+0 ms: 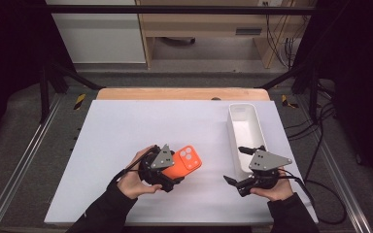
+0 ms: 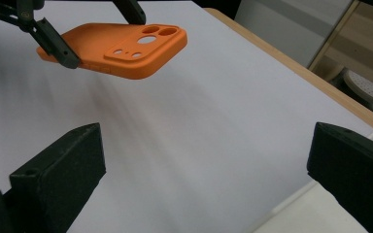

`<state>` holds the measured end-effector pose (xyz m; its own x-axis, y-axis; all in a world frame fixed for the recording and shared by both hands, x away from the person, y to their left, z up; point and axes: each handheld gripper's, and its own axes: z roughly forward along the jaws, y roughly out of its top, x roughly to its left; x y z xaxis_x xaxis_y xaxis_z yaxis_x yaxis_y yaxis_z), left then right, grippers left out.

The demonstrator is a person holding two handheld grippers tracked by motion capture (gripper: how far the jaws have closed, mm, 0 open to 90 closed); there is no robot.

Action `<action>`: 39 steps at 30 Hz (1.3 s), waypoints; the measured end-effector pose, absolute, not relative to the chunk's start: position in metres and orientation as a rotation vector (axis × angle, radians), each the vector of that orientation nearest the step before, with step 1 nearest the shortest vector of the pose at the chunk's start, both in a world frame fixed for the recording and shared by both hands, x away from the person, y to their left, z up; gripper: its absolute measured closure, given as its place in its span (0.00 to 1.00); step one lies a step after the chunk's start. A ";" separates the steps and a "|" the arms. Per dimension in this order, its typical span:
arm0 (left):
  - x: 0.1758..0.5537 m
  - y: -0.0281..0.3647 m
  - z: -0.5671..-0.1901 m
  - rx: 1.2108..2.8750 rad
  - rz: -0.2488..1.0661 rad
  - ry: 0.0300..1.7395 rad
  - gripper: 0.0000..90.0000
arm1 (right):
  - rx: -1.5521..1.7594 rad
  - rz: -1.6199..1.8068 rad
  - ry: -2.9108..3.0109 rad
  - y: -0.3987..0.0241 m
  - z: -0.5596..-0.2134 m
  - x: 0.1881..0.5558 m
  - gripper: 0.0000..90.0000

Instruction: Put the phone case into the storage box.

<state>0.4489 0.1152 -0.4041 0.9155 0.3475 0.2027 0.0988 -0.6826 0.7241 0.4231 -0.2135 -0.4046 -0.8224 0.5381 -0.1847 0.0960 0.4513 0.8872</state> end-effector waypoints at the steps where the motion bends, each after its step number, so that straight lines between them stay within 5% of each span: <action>1: 0.449 0.115 -0.405 2.311 0.419 0.307 0.15 | 0.524 1.334 2.270 -0.212 -0.405 0.423 0.01; 39: 0.435 0.120 -0.402 2.328 0.462 0.108 0.15 | 0.255 1.153 2.430 -0.166 -0.395 0.419 0.02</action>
